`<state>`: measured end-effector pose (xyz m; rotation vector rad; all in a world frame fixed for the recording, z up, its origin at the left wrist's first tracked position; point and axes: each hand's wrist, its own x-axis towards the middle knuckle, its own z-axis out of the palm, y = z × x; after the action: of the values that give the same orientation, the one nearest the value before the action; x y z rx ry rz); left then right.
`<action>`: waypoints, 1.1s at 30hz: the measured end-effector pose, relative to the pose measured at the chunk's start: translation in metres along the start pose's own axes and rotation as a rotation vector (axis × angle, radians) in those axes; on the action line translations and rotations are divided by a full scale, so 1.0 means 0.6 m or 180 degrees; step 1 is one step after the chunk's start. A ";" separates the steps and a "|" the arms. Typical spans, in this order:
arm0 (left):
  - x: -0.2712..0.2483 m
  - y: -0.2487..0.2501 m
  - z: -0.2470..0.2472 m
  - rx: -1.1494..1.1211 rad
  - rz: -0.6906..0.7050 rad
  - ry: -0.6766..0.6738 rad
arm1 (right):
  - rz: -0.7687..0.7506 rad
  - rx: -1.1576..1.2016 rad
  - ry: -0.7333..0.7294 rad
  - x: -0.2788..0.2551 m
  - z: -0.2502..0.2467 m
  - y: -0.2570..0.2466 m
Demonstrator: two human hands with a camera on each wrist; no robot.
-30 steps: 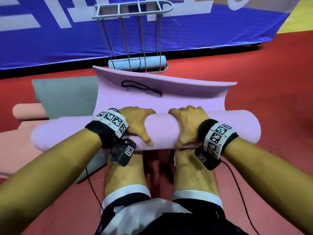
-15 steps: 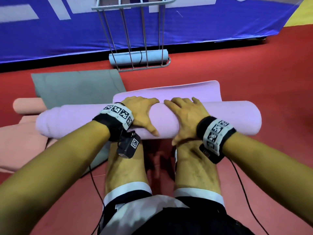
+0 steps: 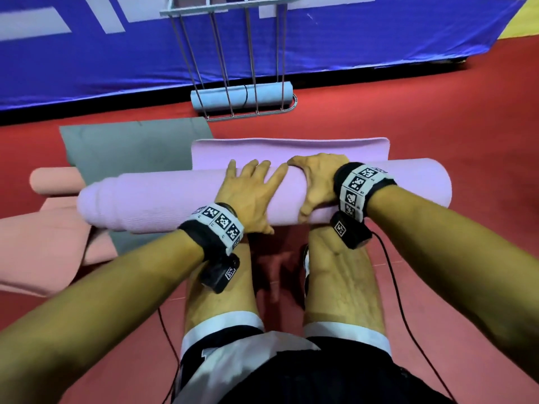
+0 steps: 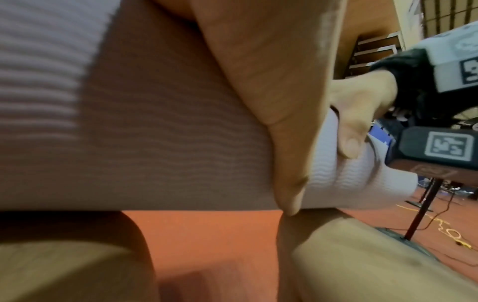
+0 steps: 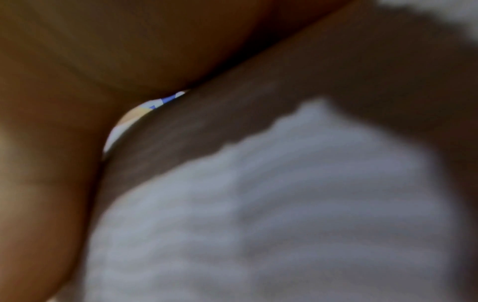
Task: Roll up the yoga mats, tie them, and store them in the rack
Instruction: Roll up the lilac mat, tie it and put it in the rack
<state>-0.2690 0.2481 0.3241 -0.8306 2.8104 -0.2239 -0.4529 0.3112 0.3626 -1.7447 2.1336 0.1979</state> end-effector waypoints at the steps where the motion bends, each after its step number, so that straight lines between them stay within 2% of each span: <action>1: 0.002 -0.001 0.001 0.0031 0.0007 0.0009 | -0.0042 -0.0036 0.0040 0.003 0.003 0.001; 6: 0.025 -0.023 -0.002 -0.0053 0.0075 -0.0043 | -0.0284 -0.0253 0.0565 -0.002 0.044 0.002; 11: 0.035 -0.031 -0.001 -0.0100 0.0164 0.0073 | -0.0043 -0.0657 0.1095 -0.029 0.105 -0.006; 14: 0.037 -0.040 -0.014 -0.0216 0.0099 0.0062 | 0.0062 -0.0675 0.1260 -0.030 0.101 -0.007; 17: 0.051 -0.070 -0.059 -0.0668 -0.0232 0.0126 | 0.0380 -0.0376 0.1601 -0.026 0.061 0.001; 21: 0.070 -0.124 -0.149 -0.1048 -0.0683 0.0496 | 0.0608 0.0422 0.2336 -0.011 -0.025 0.003; 24: 0.081 -0.149 -0.207 -0.1227 -0.0846 0.0814 | 0.0715 0.1035 0.2616 -0.004 -0.094 -0.019; 26: 0.088 -0.160 -0.240 -0.1314 -0.0902 0.0945 | 0.0681 0.1166 0.2739 -0.001 -0.131 -0.031; 29: 0.093 -0.174 -0.279 -0.1560 -0.0899 0.1128 | 0.0514 0.0982 0.2958 -0.004 -0.167 -0.036; 33: 0.089 -0.185 -0.305 -0.1743 -0.0676 0.1085 | 0.0473 0.0047 0.2974 -0.036 -0.211 -0.024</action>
<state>-0.2983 0.1423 0.5158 -1.3158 3.1445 0.4392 -0.4608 0.2845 0.4889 -1.8728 2.8537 -0.7389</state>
